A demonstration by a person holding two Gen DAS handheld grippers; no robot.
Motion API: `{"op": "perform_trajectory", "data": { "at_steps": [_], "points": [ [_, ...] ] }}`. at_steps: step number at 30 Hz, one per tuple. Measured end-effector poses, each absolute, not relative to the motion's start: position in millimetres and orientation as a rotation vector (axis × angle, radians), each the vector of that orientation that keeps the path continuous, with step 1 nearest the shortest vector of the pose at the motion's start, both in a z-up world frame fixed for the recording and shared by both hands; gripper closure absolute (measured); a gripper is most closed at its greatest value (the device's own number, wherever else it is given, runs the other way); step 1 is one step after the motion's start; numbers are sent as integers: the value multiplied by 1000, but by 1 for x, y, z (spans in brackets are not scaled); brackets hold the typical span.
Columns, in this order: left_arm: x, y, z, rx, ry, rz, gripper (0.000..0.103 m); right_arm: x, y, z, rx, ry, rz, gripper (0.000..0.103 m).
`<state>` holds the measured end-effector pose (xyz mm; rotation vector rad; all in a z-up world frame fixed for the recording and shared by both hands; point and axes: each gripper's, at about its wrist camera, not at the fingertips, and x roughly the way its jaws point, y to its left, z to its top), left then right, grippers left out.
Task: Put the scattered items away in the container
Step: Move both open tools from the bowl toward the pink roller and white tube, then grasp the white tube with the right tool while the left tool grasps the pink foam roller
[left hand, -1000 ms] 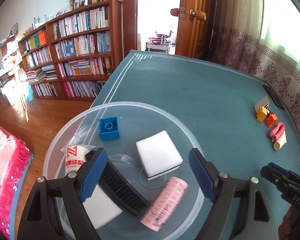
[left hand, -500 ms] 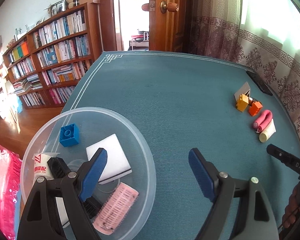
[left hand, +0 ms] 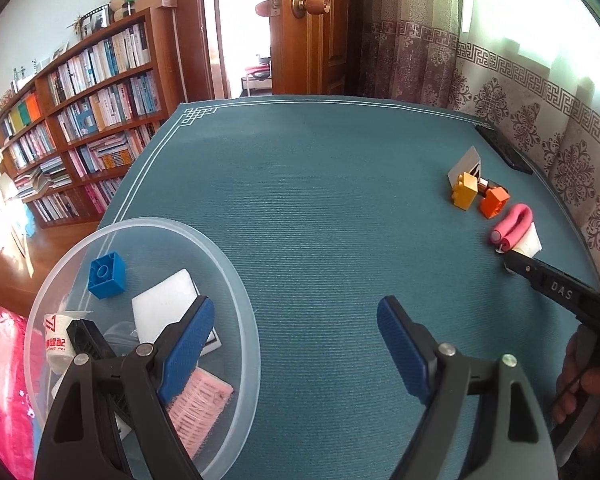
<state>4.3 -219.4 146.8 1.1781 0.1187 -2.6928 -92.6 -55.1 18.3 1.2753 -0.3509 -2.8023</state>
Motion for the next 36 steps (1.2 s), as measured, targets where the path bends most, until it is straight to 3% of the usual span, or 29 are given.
{"op": "perform_trajectory", "data": {
  "at_steps": [26,32,36],
  "points": [
    [-17,-184,140,1257,64,-2752,16,-82,11,25,1315,-435,-2948,48],
    [-23,-176,140,1273,64,-2767,16,-103,5,21,1322,-271,-2978,48],
    [-31,-169,139,1292,69,-2778,16,-103,12,21,1322,-200,-2983,76]
  ]
}}
